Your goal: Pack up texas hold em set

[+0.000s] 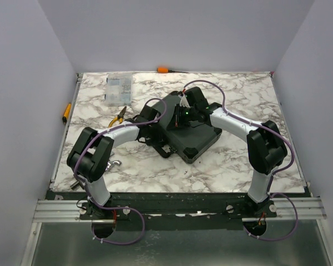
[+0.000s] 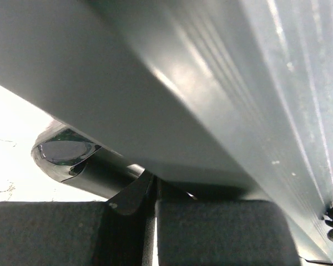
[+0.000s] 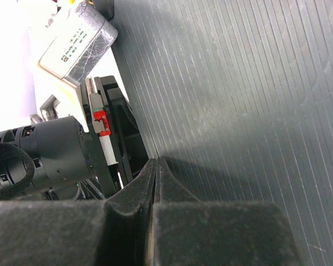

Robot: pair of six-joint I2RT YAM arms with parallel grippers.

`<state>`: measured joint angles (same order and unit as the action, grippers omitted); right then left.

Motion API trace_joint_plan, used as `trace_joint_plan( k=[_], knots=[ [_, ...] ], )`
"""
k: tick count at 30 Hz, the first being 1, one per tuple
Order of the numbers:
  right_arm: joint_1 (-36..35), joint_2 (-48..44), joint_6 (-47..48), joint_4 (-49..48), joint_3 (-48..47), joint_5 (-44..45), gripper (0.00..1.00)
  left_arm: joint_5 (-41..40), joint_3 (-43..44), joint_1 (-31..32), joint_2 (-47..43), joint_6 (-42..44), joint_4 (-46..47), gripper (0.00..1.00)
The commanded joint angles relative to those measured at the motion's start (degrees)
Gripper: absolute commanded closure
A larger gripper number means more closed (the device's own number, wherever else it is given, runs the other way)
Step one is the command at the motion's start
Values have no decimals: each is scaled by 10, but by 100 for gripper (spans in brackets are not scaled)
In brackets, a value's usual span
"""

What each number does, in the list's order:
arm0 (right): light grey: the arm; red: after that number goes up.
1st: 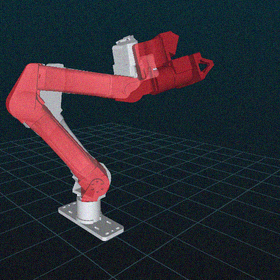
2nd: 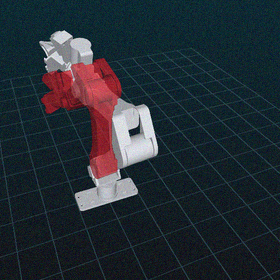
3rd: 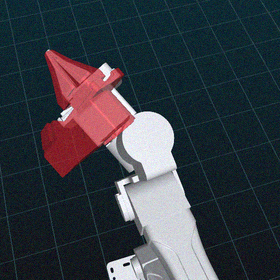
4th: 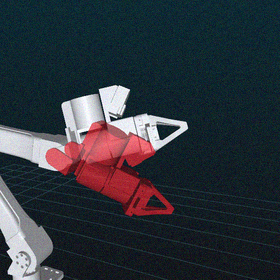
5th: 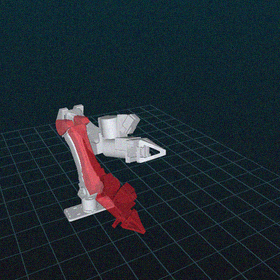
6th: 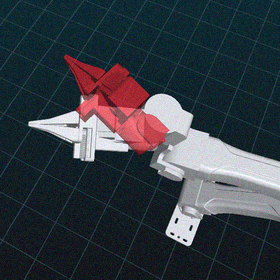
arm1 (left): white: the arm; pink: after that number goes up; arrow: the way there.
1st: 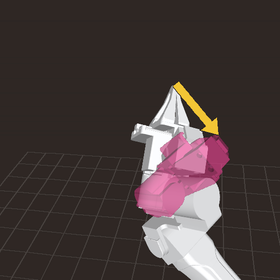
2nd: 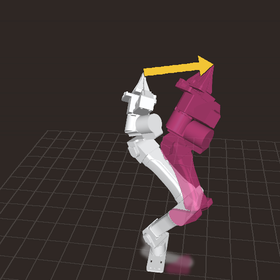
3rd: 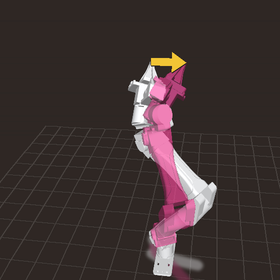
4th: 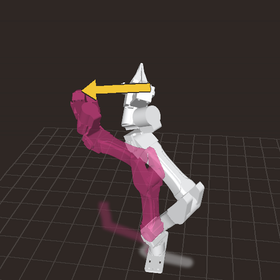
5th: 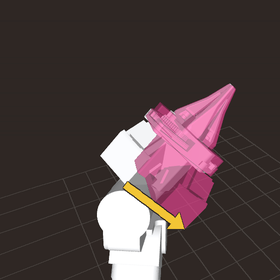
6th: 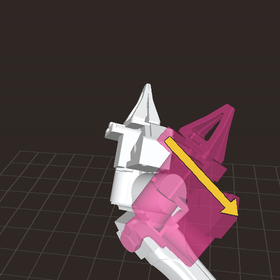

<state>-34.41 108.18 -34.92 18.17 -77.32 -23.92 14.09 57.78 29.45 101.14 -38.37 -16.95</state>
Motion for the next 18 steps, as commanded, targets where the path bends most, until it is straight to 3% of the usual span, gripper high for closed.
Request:
trace_joint_plan(
  k=[1,8,18],
  knots=[
    [-22,95,42,194,77,62,99,-7,20,6,81,-34,101,100],
    [-22,84,41,195,80,70,99,-15,6,5,58,-30,99,100],
    [-22,52,46,201,56,100,99,-57,-59,4,-67,-8,83,97]
  ],
)
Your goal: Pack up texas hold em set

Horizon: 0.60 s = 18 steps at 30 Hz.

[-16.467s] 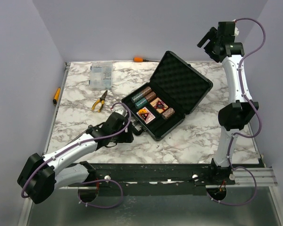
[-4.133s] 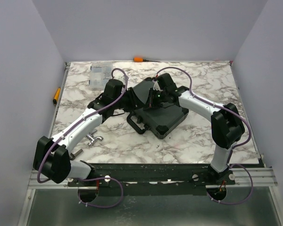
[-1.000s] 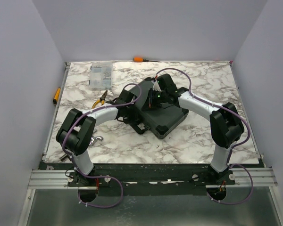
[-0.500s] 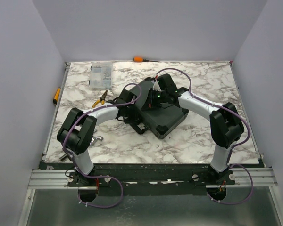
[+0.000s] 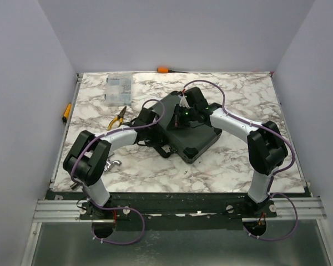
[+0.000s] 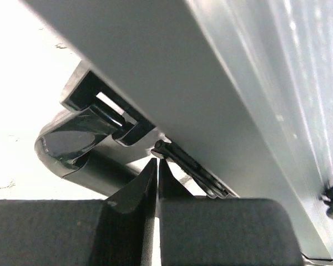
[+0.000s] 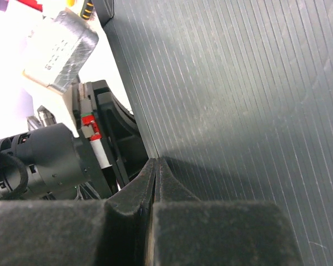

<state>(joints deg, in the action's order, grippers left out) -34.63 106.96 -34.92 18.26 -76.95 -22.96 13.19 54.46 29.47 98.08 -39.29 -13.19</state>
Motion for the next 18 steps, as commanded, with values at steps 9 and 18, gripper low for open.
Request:
trace_joint_plan(
  k=[9,18],
  knots=[
    [-20,51,61,235,-27,104,94,-74,-56,4,-133,11,13,86],
    [-20,9,75,248,-103,110,80,-103,-60,5,-249,27,-42,79]
  ],
)
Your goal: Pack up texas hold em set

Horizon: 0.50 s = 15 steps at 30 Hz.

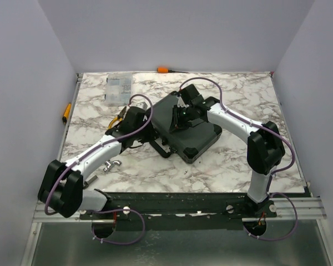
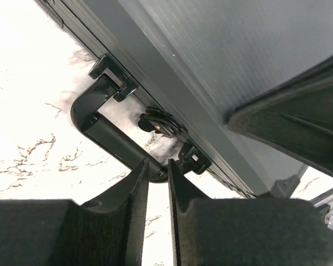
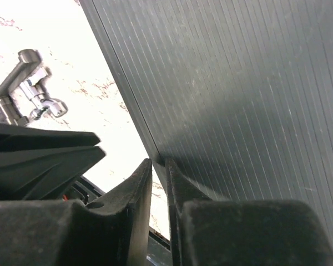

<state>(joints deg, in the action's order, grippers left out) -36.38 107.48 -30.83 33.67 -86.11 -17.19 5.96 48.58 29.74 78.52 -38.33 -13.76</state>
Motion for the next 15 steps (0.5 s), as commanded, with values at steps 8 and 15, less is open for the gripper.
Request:
trace_joint_plan(
  k=[8,15],
  knots=[
    [-3,-93,49,58,-43,51,32,-55,9,1,-196,62,-104,43],
    [-3,-169,60,54,-49,84,0,-88,12,-4,-311,109,-160,9]
  ],
)
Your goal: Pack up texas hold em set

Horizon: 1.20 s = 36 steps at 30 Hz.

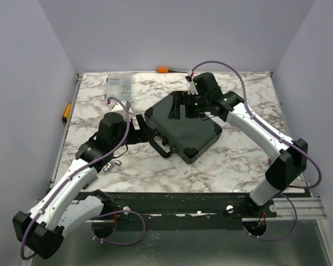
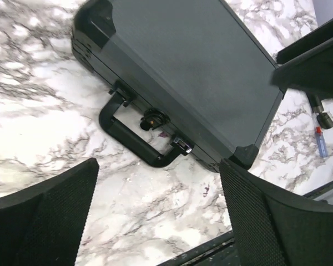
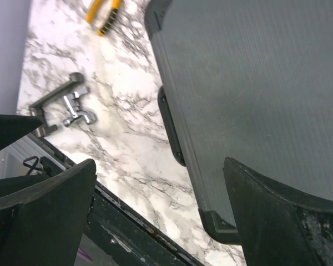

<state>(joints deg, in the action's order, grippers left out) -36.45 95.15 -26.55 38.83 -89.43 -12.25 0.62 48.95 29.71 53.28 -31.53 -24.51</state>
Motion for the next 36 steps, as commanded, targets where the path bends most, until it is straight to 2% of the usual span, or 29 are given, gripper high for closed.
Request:
trace_joint_plan(
  k=[1,4,11,13,21,25,29,36],
  knots=[
    [-2,-56,17,0,-15,41,0,-40,5,-4,-80,45,-54,8],
    [-2,-90,14,-13,-7,62,0,-65,-8,-5,-131,46,-65,2],
    [-2,-164,-30,-43,33,114,0,-119,-49,-6,-251,69,-88,2],
    [-2,-191,-38,-50,58,120,0,-135,-60,-6,-283,70,-99,2],
    [-2,-284,-91,-50,168,230,0,-162,-111,-7,-396,106,-139,2],
    [-2,-344,-128,-76,235,280,0,-180,-135,-7,-445,89,-138,2],
    [-2,-390,-130,-98,277,281,0,-200,-145,-7,-470,86,-131,2],
    [-2,-387,-137,-59,262,292,0,-226,-143,-7,-473,72,-141,1]
  ],
)
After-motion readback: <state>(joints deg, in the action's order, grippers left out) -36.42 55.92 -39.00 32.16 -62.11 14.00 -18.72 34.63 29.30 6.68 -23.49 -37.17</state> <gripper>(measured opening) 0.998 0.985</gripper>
